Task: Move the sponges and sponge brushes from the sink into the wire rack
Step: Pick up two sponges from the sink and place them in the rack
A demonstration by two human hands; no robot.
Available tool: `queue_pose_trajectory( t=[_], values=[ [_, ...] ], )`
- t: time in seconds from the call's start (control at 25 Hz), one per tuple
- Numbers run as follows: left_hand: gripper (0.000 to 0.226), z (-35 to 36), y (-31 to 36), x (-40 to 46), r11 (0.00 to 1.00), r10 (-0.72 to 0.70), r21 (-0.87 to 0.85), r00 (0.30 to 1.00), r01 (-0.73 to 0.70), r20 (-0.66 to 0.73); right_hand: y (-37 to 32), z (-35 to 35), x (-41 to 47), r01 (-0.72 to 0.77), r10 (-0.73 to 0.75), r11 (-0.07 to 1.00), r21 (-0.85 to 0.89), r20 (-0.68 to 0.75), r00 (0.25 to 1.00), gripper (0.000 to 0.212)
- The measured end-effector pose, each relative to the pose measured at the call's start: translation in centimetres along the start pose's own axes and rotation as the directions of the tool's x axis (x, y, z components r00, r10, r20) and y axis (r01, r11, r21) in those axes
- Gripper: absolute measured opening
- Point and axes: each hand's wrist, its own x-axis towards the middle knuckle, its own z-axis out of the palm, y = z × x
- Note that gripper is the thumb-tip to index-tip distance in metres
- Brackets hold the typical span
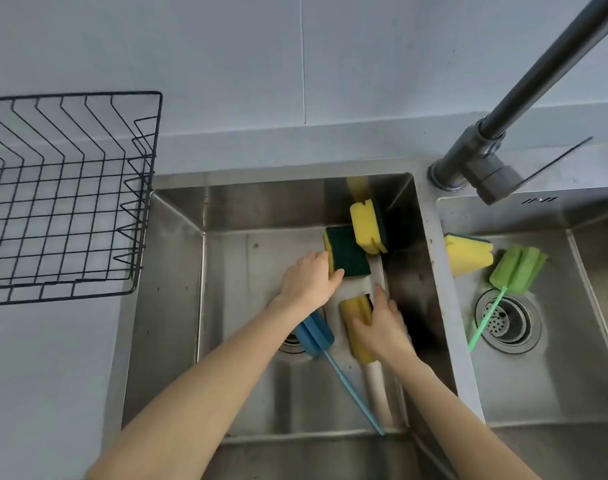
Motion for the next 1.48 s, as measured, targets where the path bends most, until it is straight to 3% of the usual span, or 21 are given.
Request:
queue_pose_trajectory(
  t=[0.24,0.4,0.6,0.8,1.28,1.48],
  values=[
    [0.043,2.3,0.1,2.0,0.995,-0.080,-0.064,0.997,0.080,-0.003,0.9,1.7,1.1,-0.034,0.031,0.996,0.082,0.031,0.999,0.073],
    [0.042,3.4,0.2,2.9,0.954,-0.193,-0.230,0.981,0.192,0.015,0.9,2.3,1.4,-0.058,0.051,0.991,0.124,0.060,0.997,0.073],
    [0.041,3.8,0.4,4.1,0.915,-0.270,-0.297,0.962,0.271,0.046,1.2,2.8,1.3,-0.063,0.051,0.985,0.160,0.077,0.996,0.074],
    [0.047,3.4,0.6,4.5,0.735,-0.391,-0.537,0.906,0.415,0.164,1.0,2.9,1.3,-0.066,0.053,0.985,0.160,0.087,0.995,0.076],
    [0.059,2.0,-0.3,2.0,0.639,-0.415,-0.631,0.888,0.440,0.199,1.1,1.9,0.3,-0.060,0.051,0.939,0.338,0.036,0.998,0.080],
    [0.042,0.8,-1.8,-1.4,0.518,-0.448,-0.767,0.884,0.379,0.135,0.3,1.0,-1.0,-0.031,0.035,0.940,0.339,-0.005,0.999,0.082]
  ],
)
